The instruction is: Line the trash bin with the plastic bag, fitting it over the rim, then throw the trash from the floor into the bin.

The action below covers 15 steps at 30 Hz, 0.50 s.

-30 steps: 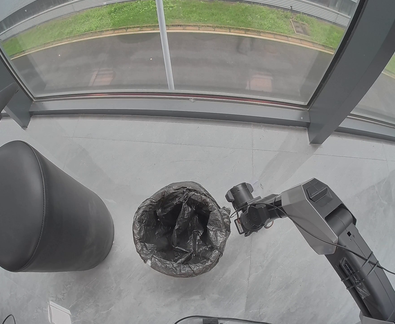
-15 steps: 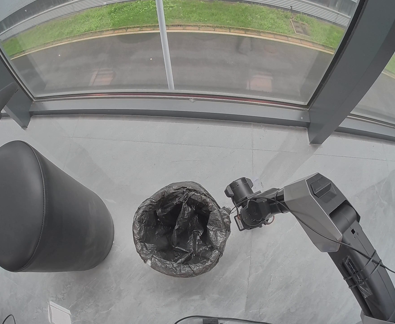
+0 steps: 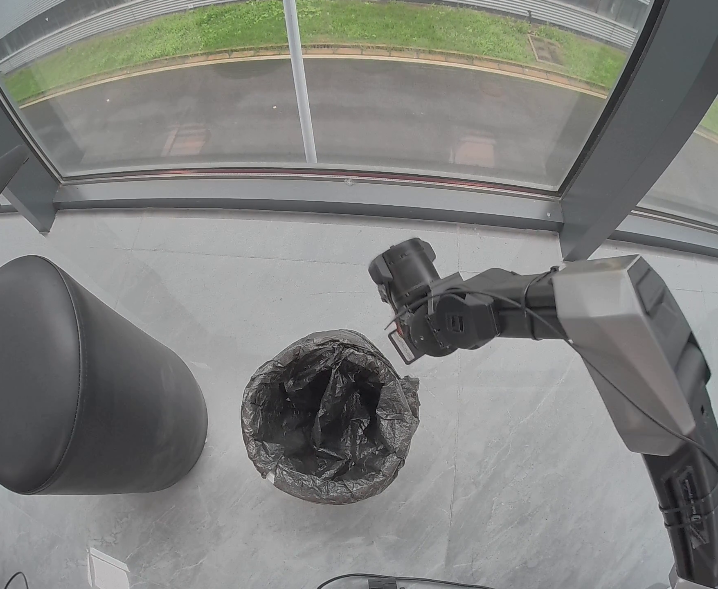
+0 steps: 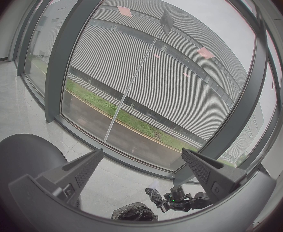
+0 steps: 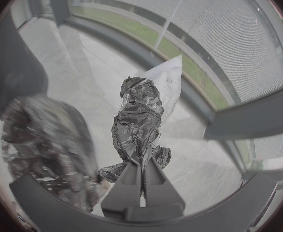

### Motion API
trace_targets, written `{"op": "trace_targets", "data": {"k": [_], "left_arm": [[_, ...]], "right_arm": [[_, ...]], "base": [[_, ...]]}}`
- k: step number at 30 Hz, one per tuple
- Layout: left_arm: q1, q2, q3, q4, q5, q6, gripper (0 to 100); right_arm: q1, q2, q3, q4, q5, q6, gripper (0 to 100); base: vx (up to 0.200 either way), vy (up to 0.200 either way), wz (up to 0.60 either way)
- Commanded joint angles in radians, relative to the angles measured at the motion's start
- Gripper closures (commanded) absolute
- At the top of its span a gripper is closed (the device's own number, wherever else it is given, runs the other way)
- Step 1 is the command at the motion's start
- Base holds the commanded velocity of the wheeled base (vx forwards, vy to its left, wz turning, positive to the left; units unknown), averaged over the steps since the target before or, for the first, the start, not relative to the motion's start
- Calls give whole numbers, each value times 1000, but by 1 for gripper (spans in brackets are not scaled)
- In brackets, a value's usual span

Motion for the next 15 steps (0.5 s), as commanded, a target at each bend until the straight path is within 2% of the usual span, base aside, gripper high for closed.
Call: {"op": "trace_targets", "data": {"k": [1, 7, 12, 15], "left_arm": [[5, -7, -3, -2, 0, 1, 0], [5, -13, -6, -2, -2, -2, 0], [5, -26, -6, 1, -23, -7, 0], [5, -30, -6, 3, -28, -7, 0]], "right_arm": [[162, -259, -1, 8, -61, -126, 100], [257, -348, -1, 23, -98, -143, 100], [340, -405, -1, 186, -121, -106, 100], [378, -408, -1, 322, -122, -33, 100]], "base": [[0, 0, 0], [0, 0, 0], [0, 0, 0], [0, 0, 0]]}}
